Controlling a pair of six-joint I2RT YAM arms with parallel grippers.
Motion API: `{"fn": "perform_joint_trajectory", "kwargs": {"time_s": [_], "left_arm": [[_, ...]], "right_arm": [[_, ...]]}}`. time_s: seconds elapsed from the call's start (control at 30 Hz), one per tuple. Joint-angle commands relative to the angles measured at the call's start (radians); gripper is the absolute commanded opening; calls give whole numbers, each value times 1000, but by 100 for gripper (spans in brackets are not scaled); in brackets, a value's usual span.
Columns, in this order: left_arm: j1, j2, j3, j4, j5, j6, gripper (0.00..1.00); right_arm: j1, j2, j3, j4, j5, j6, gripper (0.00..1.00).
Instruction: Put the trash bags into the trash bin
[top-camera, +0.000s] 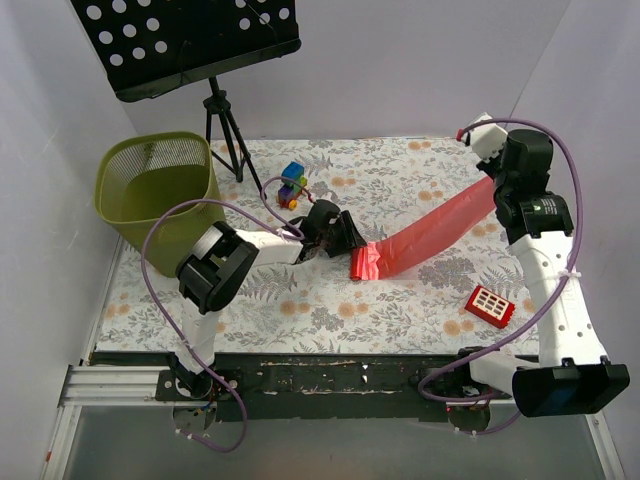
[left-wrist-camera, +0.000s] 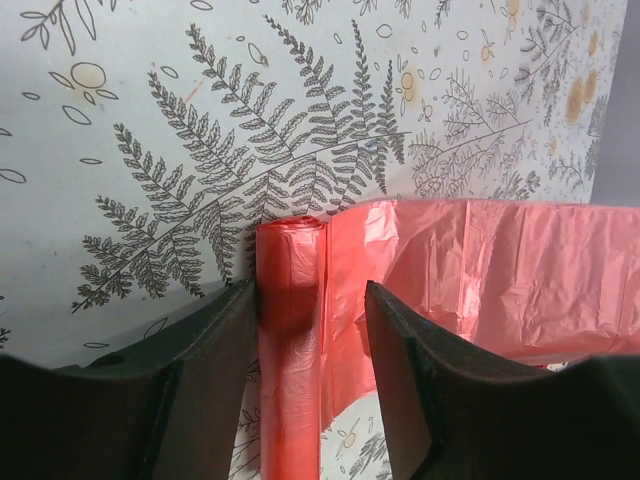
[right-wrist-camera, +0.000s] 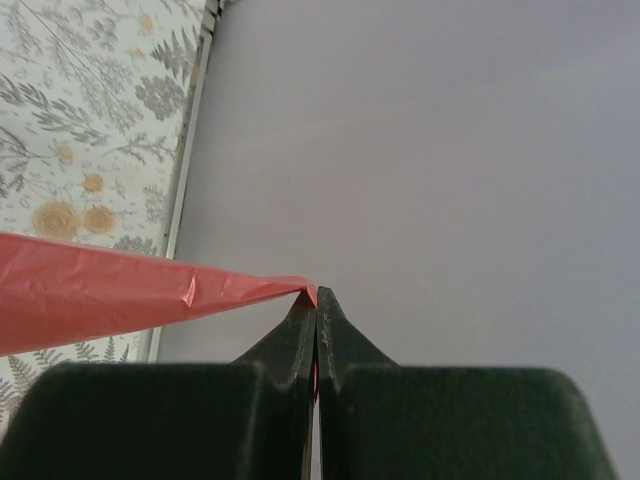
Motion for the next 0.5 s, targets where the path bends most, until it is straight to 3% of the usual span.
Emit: {"fn": "perform_joint_trajectory", "kwargs": {"time_s": [0.0,0.17,0.3,0.47], "left_arm": [[-21,80,-60,-296,-156,69,48],[-56,102,-71,-307,-203,114,45],[-94,126,-74,-316,-269,152,34],[-119,148,-101,-297,-303,221,28]], "right_arm": [[-72,-21,-46,116,20,38,1],[-106,-58,-149,159,-23,60,1],[-113,-64,-184,168,-34,97,1],[-112,-68,-213,160,-78,147,5]]}}
